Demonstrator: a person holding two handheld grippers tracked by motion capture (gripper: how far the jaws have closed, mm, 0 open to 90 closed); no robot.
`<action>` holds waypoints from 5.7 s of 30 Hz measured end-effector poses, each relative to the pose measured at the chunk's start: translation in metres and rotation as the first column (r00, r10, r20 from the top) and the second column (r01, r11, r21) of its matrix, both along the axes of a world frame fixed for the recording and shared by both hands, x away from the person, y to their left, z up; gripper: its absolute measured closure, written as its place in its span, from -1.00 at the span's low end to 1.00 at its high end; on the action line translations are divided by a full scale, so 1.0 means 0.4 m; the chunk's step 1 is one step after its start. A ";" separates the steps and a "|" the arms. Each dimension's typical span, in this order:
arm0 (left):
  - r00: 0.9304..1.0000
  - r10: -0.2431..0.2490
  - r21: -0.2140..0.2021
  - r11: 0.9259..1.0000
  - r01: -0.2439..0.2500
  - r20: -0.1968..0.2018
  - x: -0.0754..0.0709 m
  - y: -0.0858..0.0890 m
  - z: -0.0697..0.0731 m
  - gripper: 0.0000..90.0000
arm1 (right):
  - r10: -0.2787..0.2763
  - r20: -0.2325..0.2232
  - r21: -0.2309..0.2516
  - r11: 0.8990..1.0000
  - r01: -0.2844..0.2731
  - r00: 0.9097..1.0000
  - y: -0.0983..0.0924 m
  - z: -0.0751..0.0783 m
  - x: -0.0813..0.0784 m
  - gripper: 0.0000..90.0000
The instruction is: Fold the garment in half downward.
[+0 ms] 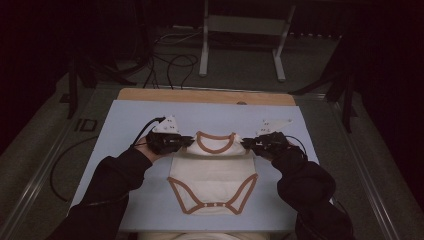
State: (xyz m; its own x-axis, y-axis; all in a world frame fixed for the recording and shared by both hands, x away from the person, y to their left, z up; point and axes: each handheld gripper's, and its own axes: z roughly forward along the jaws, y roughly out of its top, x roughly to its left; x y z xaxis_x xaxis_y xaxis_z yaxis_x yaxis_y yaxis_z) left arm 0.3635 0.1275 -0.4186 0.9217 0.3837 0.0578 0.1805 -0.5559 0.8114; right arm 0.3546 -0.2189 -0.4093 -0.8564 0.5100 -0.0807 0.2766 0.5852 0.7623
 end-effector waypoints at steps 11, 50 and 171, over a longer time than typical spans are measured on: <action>0.999 -0.036 0.011 0.999 0.036 -0.020 -0.057 0.001 -0.042 0.93 | 0.035 -0.032 -0.011 0.999 -0.035 0.999 -0.001 -0.041 -0.062 0.84; 0.973 -0.041 0.045 0.998 0.052 -0.226 -0.157 0.014 -0.224 0.88 | 0.064 -0.208 -0.011 0.998 -0.067 0.976 0.009 -0.205 -0.152 0.80; 0.898 -0.275 0.049 0.950 0.310 -0.342 -0.295 -0.017 -0.205 -0.14 | 0.346 -0.351 -0.001 0.929 -0.369 0.870 0.062 -0.192 -0.262 0.21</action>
State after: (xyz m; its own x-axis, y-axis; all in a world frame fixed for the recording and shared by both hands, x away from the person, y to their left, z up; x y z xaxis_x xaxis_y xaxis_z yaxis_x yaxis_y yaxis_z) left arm 0.2453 0.1208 -0.5005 0.9648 0.1019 -0.2423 0.2427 -0.6992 0.6725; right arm 0.2497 -0.1940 -0.4859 -0.9599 0.1675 0.2247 0.2731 0.7387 0.6162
